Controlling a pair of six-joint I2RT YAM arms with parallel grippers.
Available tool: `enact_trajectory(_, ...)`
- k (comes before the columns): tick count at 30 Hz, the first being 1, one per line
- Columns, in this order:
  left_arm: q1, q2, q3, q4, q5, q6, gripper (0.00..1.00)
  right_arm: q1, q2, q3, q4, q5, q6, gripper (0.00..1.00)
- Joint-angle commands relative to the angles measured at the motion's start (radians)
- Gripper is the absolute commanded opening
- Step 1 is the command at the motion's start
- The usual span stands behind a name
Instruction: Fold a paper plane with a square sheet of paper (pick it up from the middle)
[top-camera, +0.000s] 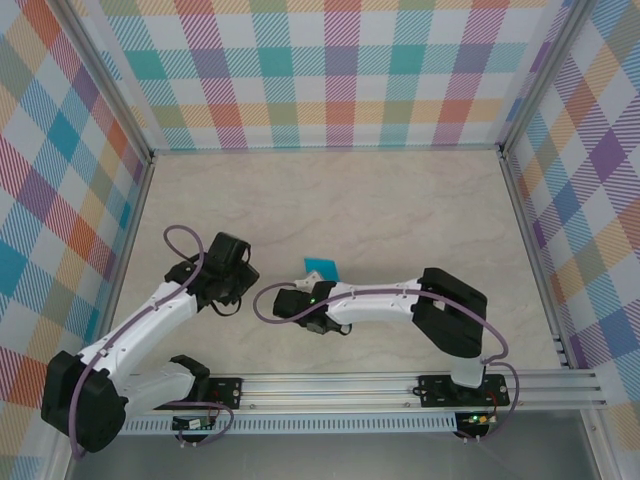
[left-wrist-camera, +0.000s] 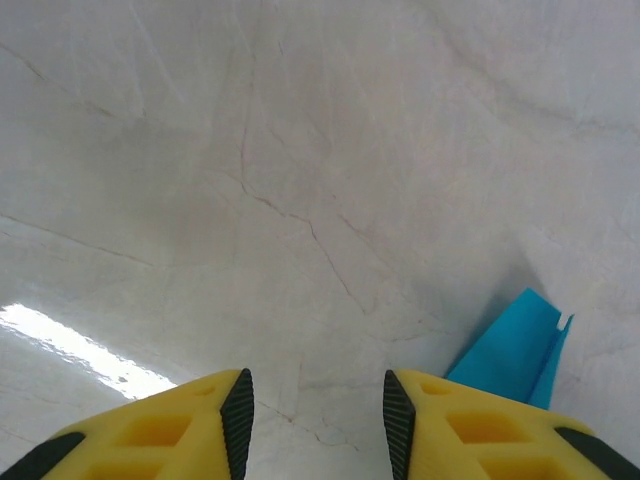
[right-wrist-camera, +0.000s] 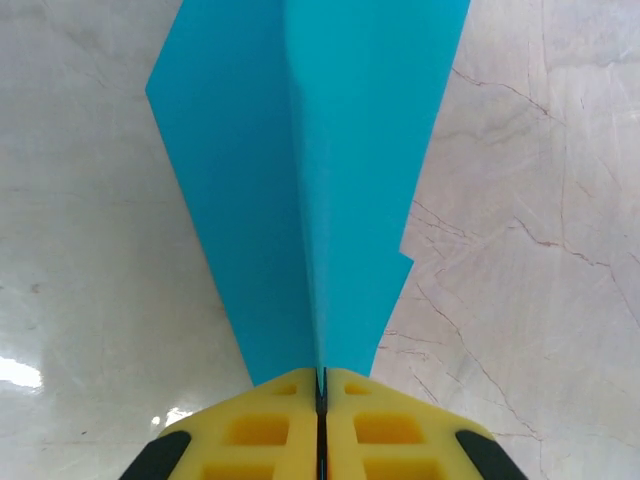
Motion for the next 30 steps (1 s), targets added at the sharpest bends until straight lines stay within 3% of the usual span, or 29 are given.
enact_trajectory(1,0.010,0.001,-0.053,0.166,0.166,0.030,0.37,-0.047,-0.165,-0.090,0.120,-0.122,0.014,0.09)
enact_trajectory(4,-0.018,0.049,-0.082,0.324,0.306,0.033,0.30,-0.111,-0.301,-0.219,0.293,-0.283,-0.014,0.10)
enact_trajectory(7,-0.066,0.141,-0.053,0.358,0.346,0.054,0.22,-0.160,-0.380,-0.291,0.385,-0.383,-0.023,0.11)
enact_trajectory(13,-0.138,0.338,0.012,0.404,0.366,0.055,0.05,-0.190,-0.400,-0.302,0.381,-0.399,-0.019,0.11)
enact_trajectory(18,-0.175,0.397,0.035,0.497,0.370,0.048,0.07,-0.190,-0.410,-0.322,0.408,-0.425,-0.002,0.11)
enact_trajectory(24,-0.177,0.480,0.065,0.494,0.352,0.012,0.05,-0.192,-0.447,-0.358,0.470,-0.471,0.005,0.11)
enact_trajectory(30,-0.180,0.457,0.067,0.439,0.291,0.019,0.07,-0.206,-0.392,-0.358,0.417,-0.470,0.021,0.21)
